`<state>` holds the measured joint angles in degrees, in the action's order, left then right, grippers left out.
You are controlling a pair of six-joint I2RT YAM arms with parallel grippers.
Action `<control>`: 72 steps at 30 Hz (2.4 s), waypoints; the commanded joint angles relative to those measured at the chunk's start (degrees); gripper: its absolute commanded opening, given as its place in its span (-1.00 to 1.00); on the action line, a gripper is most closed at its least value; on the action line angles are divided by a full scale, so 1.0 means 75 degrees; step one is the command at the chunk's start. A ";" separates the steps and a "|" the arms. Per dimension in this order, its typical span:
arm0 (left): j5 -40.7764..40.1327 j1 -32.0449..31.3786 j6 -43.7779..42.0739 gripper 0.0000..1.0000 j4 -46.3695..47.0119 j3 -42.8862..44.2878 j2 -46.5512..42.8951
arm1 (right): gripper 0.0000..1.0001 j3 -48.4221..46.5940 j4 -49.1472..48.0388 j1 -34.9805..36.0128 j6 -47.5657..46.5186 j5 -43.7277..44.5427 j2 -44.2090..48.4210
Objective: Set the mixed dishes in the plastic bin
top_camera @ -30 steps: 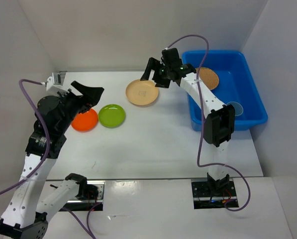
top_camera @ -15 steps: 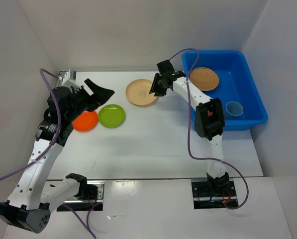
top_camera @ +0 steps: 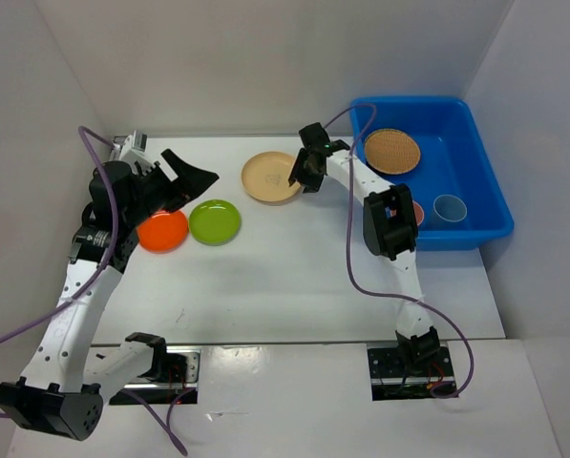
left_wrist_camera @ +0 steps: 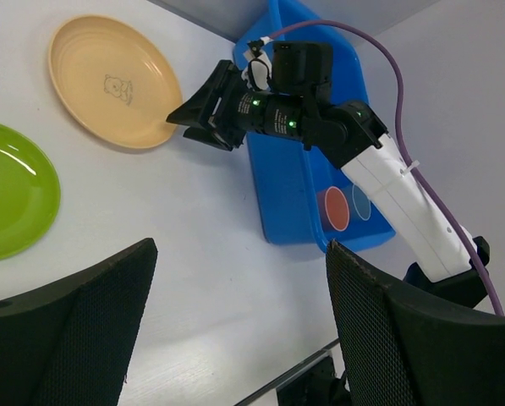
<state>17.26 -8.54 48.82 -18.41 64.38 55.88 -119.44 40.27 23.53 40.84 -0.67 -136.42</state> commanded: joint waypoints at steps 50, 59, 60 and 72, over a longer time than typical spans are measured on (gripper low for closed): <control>0.0430 0.0341 -0.0087 0.80 0.0416 -0.0169 -0.0630 | -1.00 -0.7715 0.4533 -0.1142 -0.0805 -0.0802 -0.0270; 0.0430 0.0411 -0.0087 0.80 0.0416 -0.0239 -0.0630 | -1.00 -0.3564 0.4533 -0.3276 -0.1987 -0.0286 0.3364; 0.0511 0.0411 -0.0087 0.80 0.0497 -0.0310 -0.0630 | -1.00 -0.3563 0.4533 -0.3463 -0.1988 -0.0286 0.3365; 0.0618 0.0411 0.0077 0.80 0.0721 -0.0157 -0.0267 | -1.00 -0.2628 0.2543 -0.5153 -0.1790 -0.0802 0.2581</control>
<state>21.32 -5.76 48.42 -15.86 62.30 54.28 -141.60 69.04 -13.74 26.57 -4.47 -116.86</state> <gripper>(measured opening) 0.898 0.009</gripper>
